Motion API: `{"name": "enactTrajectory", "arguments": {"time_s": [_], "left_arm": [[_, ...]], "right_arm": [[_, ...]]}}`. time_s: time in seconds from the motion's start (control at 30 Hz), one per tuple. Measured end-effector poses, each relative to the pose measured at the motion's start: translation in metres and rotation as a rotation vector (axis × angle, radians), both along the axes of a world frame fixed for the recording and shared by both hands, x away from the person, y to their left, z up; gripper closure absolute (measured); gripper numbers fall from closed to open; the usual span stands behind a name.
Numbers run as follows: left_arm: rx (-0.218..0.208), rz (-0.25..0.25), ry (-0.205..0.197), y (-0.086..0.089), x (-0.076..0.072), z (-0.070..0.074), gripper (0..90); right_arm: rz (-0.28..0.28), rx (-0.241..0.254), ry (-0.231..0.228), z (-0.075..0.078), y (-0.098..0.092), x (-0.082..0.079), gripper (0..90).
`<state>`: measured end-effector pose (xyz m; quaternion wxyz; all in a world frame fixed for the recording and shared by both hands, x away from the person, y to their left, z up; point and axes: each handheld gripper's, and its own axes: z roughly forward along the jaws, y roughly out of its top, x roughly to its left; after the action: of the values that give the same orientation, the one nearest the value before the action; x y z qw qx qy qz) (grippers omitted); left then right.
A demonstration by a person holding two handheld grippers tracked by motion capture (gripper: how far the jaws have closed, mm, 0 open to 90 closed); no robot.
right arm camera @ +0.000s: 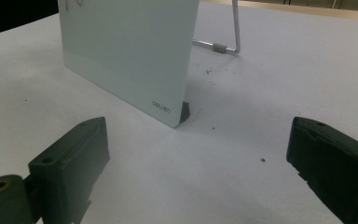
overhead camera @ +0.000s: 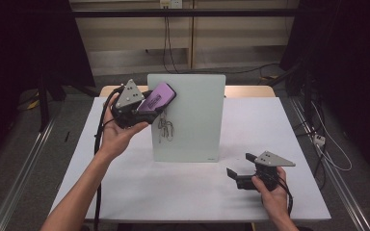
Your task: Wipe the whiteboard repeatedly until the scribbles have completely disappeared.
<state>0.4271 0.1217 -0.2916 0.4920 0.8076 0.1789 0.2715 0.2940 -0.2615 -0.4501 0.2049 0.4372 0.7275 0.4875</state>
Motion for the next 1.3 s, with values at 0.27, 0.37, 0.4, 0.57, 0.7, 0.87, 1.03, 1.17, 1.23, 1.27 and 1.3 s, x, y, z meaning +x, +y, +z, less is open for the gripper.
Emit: {"name": "enactTrajectory", "arguments": {"time_s": [0.27,0.37,0.4,0.57,0.7,0.87,1.03,1.17,1.23,1.27,1.3], "left_arm": [[0.047,0.015,-0.052,-0.005,-0.002,-0.006,41.3],[0.041,0.012,-0.053,-0.005,-0.003,-0.009,41.3],[0.043,0.006,-0.051,-0.005,-0.003,-0.01,41.3],[0.055,-0.01,-0.037,-0.006,-0.005,-0.018,41.3],[0.056,-0.019,-0.028,-0.007,-0.008,-0.027,41.4],[0.097,-0.041,-0.005,-0.011,-0.014,-0.039,41.3],[0.129,-0.06,0.012,-0.013,-0.017,-0.045,41.4],[0.11,-0.062,0.029,-0.012,-0.015,-0.043,41.4],[0.102,-0.063,0.028,-0.011,-0.013,-0.041,41.4],[0.093,-0.058,0.029,-0.011,-0.013,-0.039,41.4],[0.086,-0.056,0.026,-0.01,-0.012,-0.036,41.4]], "right_arm": [[0.003,-0.001,0.001,0.0,0.0,-0.001,5.6],[0.006,-0.001,-0.001,0.0,0.0,-0.001,5.6],[0.005,-0.003,-0.001,0.0,0.001,-0.001,5.6],[0.005,-0.004,-0.001,0.0,0.001,-0.001,5.6],[0.009,-0.002,0.002,0.0,0.001,-0.001,5.6],[0.009,-0.002,0.006,0.0,0.002,-0.001,5.6],[0.01,-0.003,0.004,0.0,0.002,-0.001,5.6],[0.01,-0.003,0.004,0.0,0.002,-0.001,5.6],[0.01,-0.004,0.005,0.0,0.002,-0.001,5.6],[0.009,-0.004,0.005,0.0,0.002,-0.001,5.6],[0.01,-0.003,0.005,0.0,0.002,-0.001,5.6]]}}
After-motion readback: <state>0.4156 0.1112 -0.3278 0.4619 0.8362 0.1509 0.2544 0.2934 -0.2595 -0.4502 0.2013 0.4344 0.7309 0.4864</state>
